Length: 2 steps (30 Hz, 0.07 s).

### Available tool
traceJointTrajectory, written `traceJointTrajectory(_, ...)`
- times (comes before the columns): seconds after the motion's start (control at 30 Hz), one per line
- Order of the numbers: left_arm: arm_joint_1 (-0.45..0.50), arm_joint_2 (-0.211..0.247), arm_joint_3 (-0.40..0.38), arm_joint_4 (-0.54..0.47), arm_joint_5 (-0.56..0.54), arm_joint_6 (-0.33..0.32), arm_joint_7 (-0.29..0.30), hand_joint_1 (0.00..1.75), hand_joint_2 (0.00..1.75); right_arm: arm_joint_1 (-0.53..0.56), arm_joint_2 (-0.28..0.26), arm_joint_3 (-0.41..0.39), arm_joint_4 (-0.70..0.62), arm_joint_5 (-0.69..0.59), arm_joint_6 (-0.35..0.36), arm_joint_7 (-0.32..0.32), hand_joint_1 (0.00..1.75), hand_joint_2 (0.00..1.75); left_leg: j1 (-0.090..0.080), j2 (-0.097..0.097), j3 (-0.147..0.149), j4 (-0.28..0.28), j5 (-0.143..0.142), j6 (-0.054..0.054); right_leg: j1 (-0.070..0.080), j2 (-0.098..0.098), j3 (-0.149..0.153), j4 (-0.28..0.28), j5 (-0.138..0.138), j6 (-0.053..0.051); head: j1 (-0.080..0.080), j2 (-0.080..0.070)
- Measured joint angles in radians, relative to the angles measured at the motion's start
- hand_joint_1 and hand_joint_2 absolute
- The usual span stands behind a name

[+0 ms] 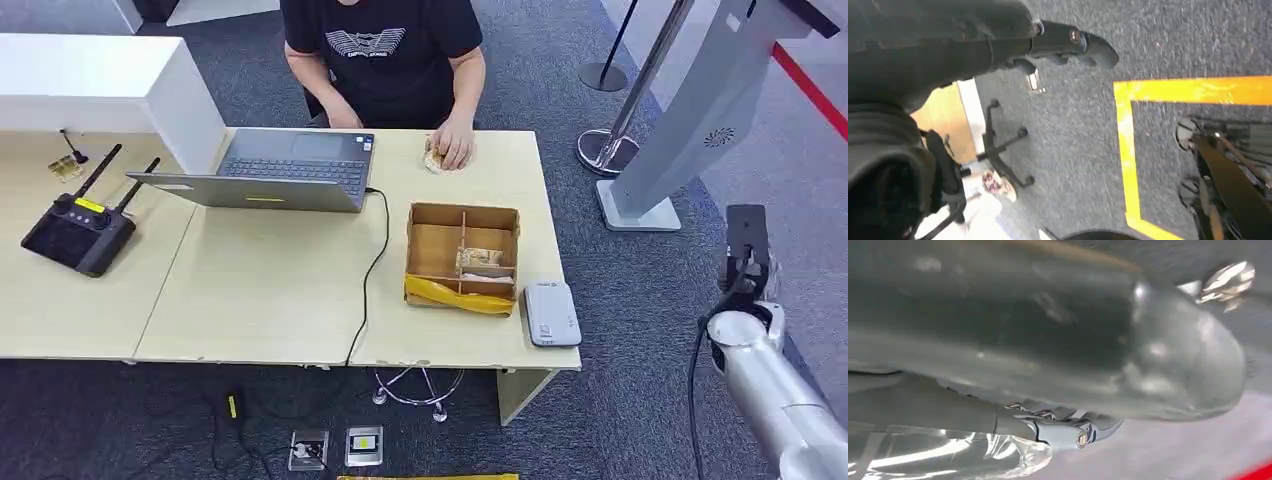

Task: Pass the card to the sensor for recognition and then transmit it.

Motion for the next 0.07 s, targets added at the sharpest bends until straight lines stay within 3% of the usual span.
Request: traceJointTrajectory(0.07,0.001,-0.002,0.002,0.0,0.011,0.0,-0.008,0.0,0.0,0.063,-0.01,-0.029,0.029,-0.095,-0.028,-0.058,0.0,0.0,0.001,0.0,0.0,0.0,0.0,0.0,0.001,0.0,0.0,0.0,0.0,0.0,0.0,0.0)
